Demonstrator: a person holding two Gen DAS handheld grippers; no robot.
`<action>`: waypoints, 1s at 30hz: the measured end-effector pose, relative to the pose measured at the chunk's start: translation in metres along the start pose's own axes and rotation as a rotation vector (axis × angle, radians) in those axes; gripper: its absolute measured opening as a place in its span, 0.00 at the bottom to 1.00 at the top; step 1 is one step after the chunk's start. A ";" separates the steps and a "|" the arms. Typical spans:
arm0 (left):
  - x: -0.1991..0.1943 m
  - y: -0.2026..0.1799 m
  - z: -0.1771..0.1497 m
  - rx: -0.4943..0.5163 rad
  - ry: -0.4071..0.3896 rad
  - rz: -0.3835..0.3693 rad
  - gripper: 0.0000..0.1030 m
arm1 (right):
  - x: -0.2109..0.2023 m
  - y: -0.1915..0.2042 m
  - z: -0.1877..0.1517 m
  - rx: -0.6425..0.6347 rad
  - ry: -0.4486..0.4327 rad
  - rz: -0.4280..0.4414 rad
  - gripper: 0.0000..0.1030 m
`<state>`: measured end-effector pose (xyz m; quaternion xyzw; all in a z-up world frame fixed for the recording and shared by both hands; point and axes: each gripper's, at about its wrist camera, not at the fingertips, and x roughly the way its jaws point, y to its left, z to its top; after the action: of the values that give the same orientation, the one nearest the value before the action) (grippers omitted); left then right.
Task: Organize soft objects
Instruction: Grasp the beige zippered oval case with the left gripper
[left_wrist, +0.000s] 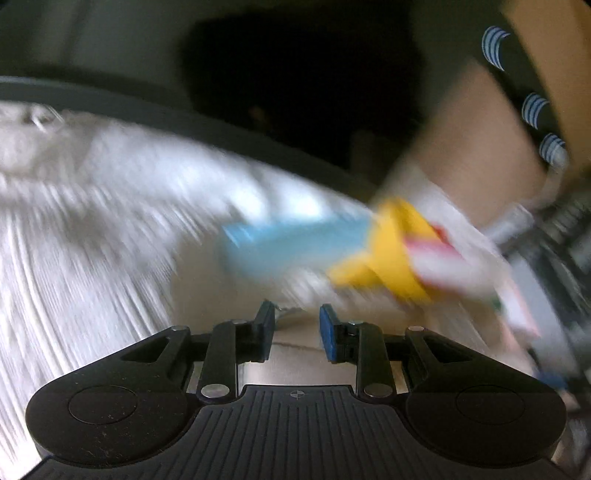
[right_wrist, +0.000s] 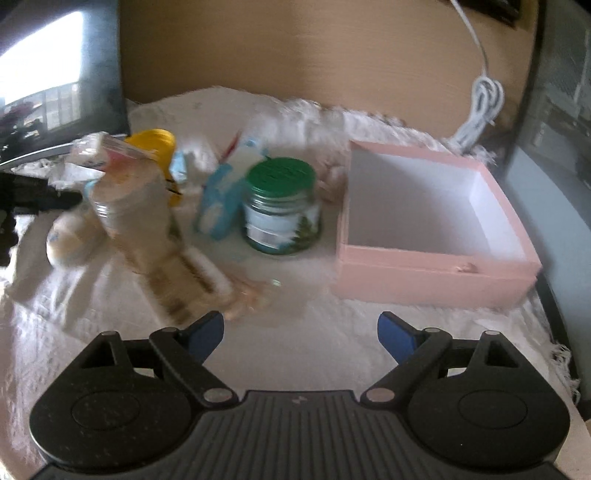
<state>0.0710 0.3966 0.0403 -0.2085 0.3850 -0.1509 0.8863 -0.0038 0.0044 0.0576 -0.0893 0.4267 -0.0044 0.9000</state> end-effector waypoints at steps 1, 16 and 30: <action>-0.005 -0.007 -0.011 0.040 0.023 -0.020 0.28 | 0.001 0.004 0.001 -0.008 -0.002 0.001 0.89; -0.025 -0.128 -0.090 0.565 0.016 0.144 0.45 | 0.008 0.048 0.000 -0.153 -0.046 -0.034 0.89; -0.039 -0.123 -0.078 0.454 -0.127 0.152 0.51 | 0.018 0.037 -0.013 -0.105 0.005 -0.015 0.89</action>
<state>-0.0263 0.2866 0.0760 0.0165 0.2994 -0.1528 0.9417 -0.0055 0.0367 0.0299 -0.1397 0.4279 0.0112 0.8929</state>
